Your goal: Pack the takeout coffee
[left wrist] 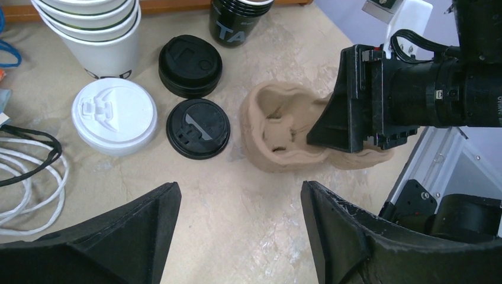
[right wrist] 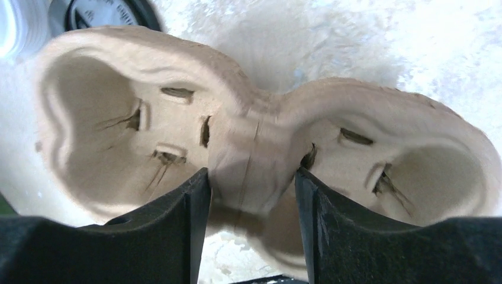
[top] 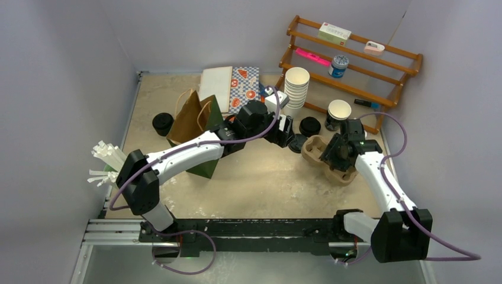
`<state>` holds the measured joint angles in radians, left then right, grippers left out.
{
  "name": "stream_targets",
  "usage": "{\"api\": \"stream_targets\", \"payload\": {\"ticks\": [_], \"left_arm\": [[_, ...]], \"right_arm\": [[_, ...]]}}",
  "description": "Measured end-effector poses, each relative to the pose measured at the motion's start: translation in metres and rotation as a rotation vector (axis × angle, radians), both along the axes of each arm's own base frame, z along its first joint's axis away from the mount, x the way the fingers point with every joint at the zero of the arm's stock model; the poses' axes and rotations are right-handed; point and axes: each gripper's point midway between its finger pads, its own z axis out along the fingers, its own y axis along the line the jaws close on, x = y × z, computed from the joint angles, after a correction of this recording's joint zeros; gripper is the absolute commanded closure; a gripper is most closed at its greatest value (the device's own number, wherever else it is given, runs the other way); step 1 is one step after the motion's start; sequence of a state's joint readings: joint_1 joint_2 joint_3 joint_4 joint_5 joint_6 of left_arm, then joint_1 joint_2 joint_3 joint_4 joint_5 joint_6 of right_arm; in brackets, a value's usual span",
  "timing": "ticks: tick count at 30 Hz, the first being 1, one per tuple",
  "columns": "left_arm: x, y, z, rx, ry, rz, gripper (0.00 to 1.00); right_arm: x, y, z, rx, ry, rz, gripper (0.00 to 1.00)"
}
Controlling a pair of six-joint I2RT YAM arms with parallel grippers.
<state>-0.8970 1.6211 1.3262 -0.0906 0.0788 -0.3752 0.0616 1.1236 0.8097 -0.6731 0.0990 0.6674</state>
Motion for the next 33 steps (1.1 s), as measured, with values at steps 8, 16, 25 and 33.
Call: {"api": "stream_targets", "payload": {"ticks": [8, 16, 25, 33], "left_arm": [[-0.007, -0.006, -0.026, 0.009, 0.034, -0.050, 0.27], [-0.030, 0.016, -0.094, 0.073, 0.131, -0.053, 0.38], [-0.028, 0.027, -0.086, 0.014, 0.111, -0.008, 0.53], [-0.016, 0.032, -0.085, 0.006, 0.108, 0.058, 0.56]], "right_arm": [[0.002, 0.046, 0.002, 0.039, -0.031, 0.247, 0.29], [0.006, 0.053, 0.012, -0.038, -0.076, 0.338, 0.34], [0.026, 0.078, 0.044, -0.010, -0.205, 0.473, 0.51], [0.030, 0.114, 0.024, 0.006, -0.157, 0.579, 0.48]]}}
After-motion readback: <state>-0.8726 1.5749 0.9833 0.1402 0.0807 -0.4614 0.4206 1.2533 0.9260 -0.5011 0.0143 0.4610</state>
